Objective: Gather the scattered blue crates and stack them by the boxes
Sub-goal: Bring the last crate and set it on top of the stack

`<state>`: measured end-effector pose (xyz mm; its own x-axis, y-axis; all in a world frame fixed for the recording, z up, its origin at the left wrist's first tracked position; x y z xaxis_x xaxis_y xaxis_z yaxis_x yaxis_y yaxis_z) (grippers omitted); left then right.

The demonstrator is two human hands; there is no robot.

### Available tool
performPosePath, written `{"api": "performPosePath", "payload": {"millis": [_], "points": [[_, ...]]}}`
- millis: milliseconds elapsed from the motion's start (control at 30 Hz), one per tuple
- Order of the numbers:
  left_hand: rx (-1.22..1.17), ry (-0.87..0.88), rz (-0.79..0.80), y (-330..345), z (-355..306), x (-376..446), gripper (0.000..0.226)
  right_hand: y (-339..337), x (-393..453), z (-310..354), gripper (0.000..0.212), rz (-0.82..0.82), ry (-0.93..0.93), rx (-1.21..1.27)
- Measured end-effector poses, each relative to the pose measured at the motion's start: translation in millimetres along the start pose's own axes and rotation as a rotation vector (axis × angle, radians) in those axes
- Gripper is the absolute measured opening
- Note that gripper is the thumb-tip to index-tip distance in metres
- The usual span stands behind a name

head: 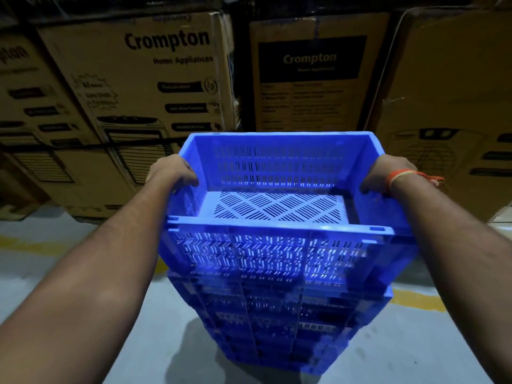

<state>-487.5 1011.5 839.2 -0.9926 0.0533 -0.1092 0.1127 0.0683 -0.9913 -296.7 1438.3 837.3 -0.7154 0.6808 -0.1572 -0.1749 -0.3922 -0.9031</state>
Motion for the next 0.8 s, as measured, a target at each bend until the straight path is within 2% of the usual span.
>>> {"api": "performPosePath", "payload": {"millis": [200, 400, 633, 800], "points": [[0.017, 0.062, 0.05, 3.9, -0.5, 16.3, 0.021, -9.8, 8.4, 3.9, 0.028, 0.138, -0.011, 0.137], [-0.015, 0.129, 0.051, 6.4, -3.1, 20.6, 0.01, -12.3, 5.5, 3.5, 0.034, 0.04, -0.068, 0.146], [0.062, 0.119, 0.043, 9.6, 2.0, 21.4, 0.024, -11.5, -2.1, -0.9, 0.025, 0.02, -0.105, 0.076], [-0.04, 0.158, 0.101, 4.6, 1.4, 12.0, 0.023, -11.8, 0.3, 5.9, 0.02, 0.045, -0.122, 0.029]]}}
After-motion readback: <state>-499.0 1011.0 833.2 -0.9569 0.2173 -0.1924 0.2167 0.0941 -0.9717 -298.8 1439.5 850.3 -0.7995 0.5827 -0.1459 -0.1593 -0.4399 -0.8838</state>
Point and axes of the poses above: each hand's wrist, its own x-axis towards the middle knuckle, its own y-axis out of the palm, z = x × y, the point moved 2 cm from there along x, towards the middle knuckle, and after that the axes turned 12 degrees about x, right-handed, at the moved point
